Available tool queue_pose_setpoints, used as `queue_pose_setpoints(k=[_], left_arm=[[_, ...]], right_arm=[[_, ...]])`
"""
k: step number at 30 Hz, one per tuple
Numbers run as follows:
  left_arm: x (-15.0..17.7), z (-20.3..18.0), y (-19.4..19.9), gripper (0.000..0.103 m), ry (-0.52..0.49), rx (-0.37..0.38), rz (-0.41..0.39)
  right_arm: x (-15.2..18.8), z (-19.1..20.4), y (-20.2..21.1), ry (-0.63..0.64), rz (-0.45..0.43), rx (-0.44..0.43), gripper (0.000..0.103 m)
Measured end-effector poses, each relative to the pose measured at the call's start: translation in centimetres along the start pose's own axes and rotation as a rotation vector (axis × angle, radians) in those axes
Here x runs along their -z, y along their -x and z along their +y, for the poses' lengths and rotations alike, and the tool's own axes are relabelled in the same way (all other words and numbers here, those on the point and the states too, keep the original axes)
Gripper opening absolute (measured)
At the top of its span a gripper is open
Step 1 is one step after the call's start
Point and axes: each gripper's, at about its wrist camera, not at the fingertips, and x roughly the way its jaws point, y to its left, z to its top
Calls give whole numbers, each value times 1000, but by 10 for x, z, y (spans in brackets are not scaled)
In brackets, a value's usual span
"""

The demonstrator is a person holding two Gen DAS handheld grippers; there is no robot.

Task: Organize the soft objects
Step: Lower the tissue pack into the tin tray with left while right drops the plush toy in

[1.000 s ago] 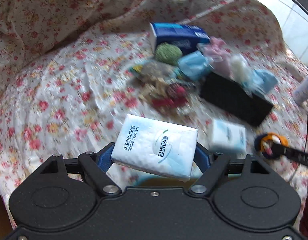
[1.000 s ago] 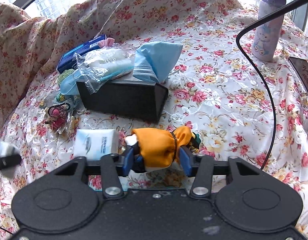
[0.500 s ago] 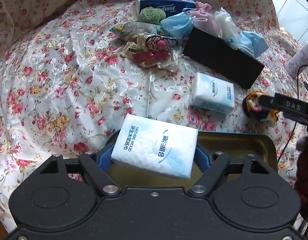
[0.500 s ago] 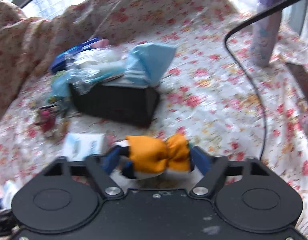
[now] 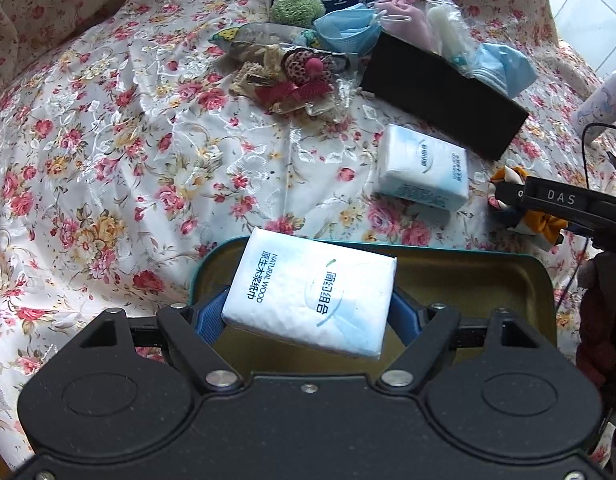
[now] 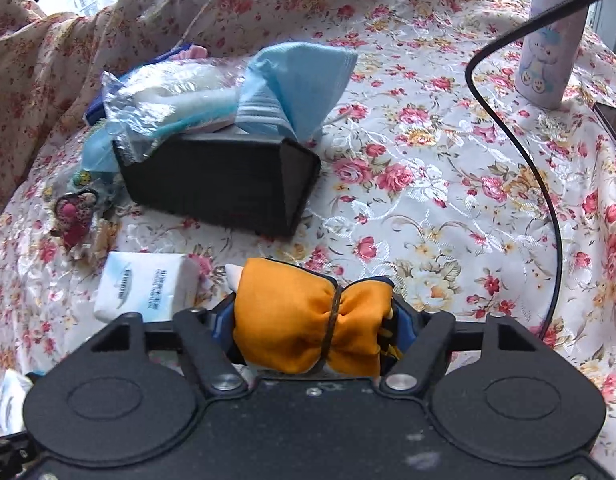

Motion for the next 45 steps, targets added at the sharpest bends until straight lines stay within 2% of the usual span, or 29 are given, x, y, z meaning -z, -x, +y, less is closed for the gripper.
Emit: queue_pose_setpoints(k=[8,11,18,25,28,32,34,36,45], left_arm=[[11,-7,13,76,-21,21,37],[19,-11,14,76,-38,19,61],[39,-17,10,76,-78,-27,112],[49,-13,3,76,-47,-61,144],[48,-12,3,76,-40,-75,142],[48,-12,3,78,-32,-74,142],[47,-11,4,83,-26,-70,141],[47,-11,5,83,-25,-71,133],[48,-11,3,84,-20,-69,142]], right_arm=[[10,-7,64,-11,-27,-168,73],[18,-9,83,8,-18,-207,73],[46,-10,110,95,51,-202,73],[80,-7,115,180,197,-187,74],[91,-8,117,197,233,-189,74],[98,-6,120,198,241,-204,76],[97,-5,120,195,240,-221,79],[96,-3,122,192,236,-233,84],[91,0,121,199,217,-233,84]])
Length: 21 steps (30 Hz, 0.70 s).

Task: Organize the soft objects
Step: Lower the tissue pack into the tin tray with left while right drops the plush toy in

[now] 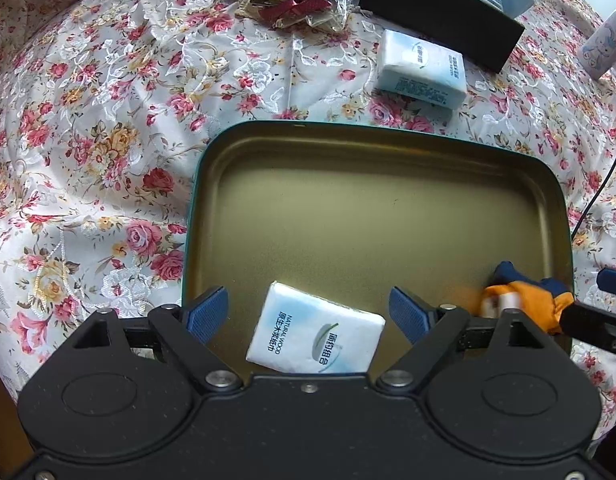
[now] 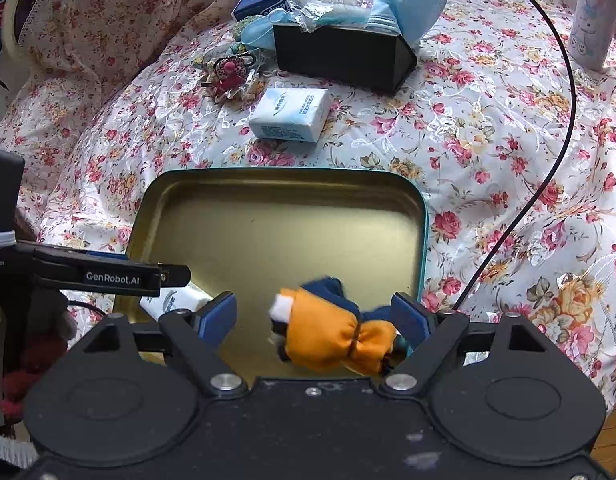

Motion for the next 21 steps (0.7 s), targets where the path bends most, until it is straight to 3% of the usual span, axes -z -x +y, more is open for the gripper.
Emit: queue_pose_setpoints(k=[21], left_arm=[[-6,-3,-3,84,-33,-8,-22]], right_arm=[[-15,-10,-11,-89,-52,25,87]])
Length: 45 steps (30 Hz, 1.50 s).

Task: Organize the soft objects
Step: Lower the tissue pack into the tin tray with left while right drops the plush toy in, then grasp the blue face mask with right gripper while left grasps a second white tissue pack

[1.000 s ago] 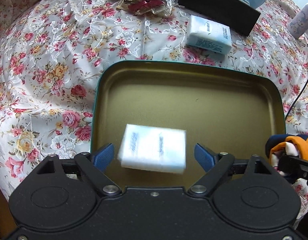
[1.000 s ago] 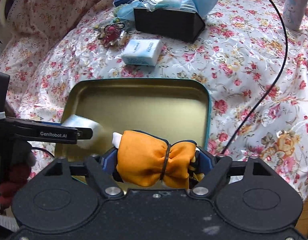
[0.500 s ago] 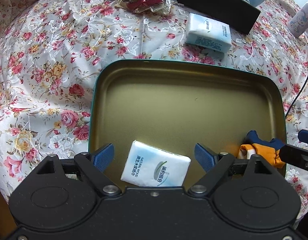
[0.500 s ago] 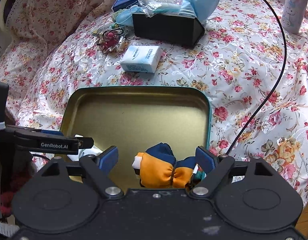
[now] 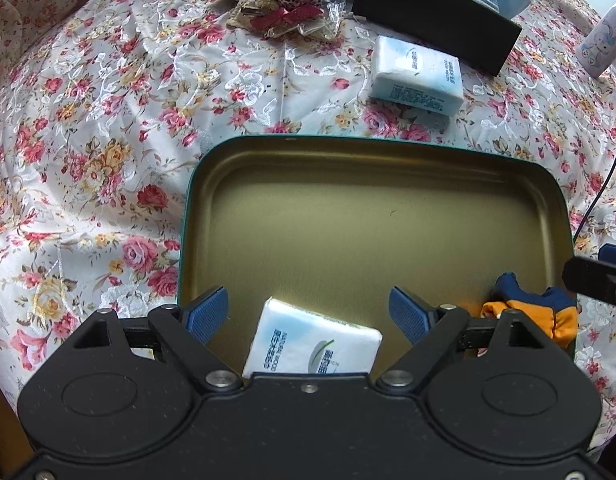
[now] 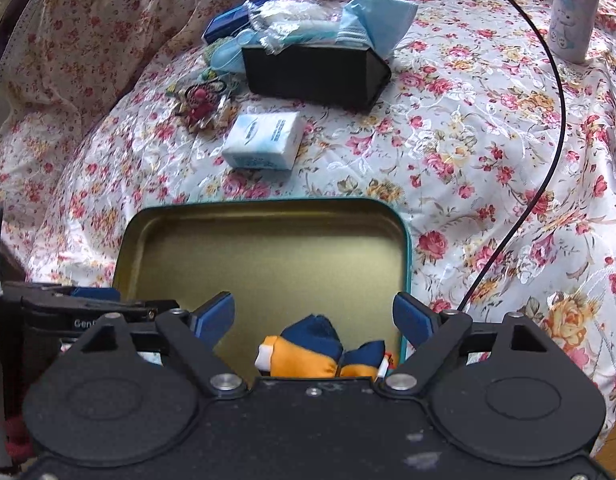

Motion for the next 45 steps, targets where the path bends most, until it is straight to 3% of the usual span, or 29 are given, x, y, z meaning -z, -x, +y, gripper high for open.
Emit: queue_pose_setpoints(k=[7,14,25,38,45], left_arm=[[-11,-6,2,84,-7,9,-28],[-25,-14,1,84,-14,25,-59],[-53,-30,2,84,5,43,-126],[-76,-40,-6,84,44,28,-138],[-84,-50,-10,84,25,21,-146]], right_arm=[[-20,-13,-3,-72,-70,4,88],[-55,-33,-6,-149,-195,40,92],[-126,-51,-30,-118,-429,112,98],[-222,-61,-94,-94,-340,69,102],[-233,-58,-115,-63,-325,118,102]])
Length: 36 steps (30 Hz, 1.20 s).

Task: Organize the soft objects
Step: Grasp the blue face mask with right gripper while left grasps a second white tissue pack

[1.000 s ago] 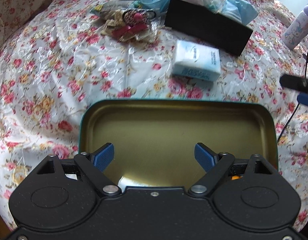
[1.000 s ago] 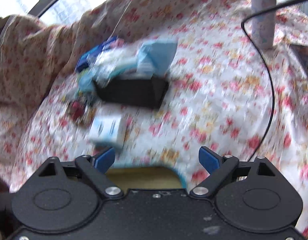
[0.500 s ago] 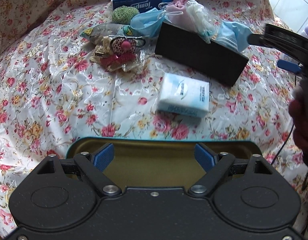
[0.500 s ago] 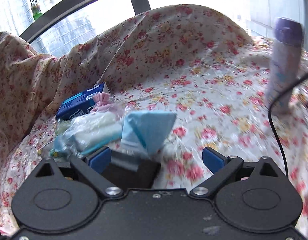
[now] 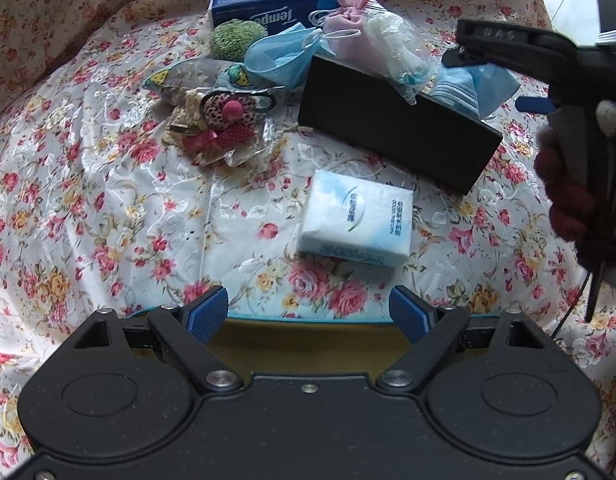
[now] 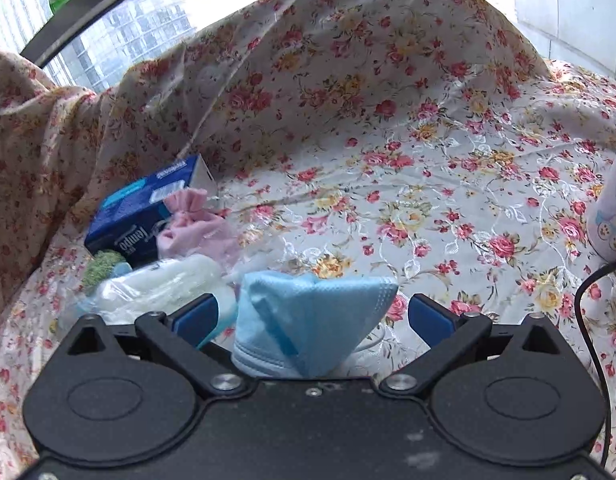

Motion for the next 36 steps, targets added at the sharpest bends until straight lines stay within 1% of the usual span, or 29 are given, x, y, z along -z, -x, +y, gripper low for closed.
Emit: queue_pose_setpoints(k=[2,4,8,13,15,16,19,20,21,22,23,25,27,29,32,34,36], left_arm=[[-3,-3,-3,84,-5,2,-8],[-6,-7,-7,84,-13,3,-13],[-14,-16,-15,84,-26,-3,-27],[-22,-22,-20,84,-39,-7,-51],[-24,-24,-23,88,-54,-18,-60],[-26,-26,-24,92,-61,-24,-65],[-28,-30,-26,92,-84,-32,-77],[-29,-31,-27,92,-90,-34,-82],[-30,-32,-28,92,-97,-38,-88],[-30,-34,-29,92,-103,-43,-91],[-31,-35,-31,92,-110,-47,-92],[-30,-38,-33,92,-120,-47,-88],[-29,-40,-36,92,-135,-49,-85],[-27,-43,-40,92,-156,-63,-82],[-28,-46,-48,92,-178,-76,-76],[-28,-47,-52,92,-182,-83,-72],[-29,-48,-56,92,-175,-84,-69]], right_arm=[[1,0,-1,0,7,12,102],[0,0,0,6,-3,8,102],[-3,0,4,10,-25,37,102],[-3,-2,1,-1,12,16,102],[-3,0,0,13,12,28,102],[-3,1,-1,19,17,40,102],[-3,1,-9,23,48,62,101],[-3,1,-11,19,57,55,97],[-3,1,-12,21,65,46,89],[-3,2,-12,28,72,36,85],[-3,3,-12,34,77,29,79],[-3,4,-12,36,79,23,72],[-4,3,-12,34,79,6,56],[-6,0,-9,18,72,-12,52],[-11,-10,-3,-21,39,-11,51],[-15,-21,2,-69,13,-17,50],[-19,-36,8,-132,-5,-40,50]])
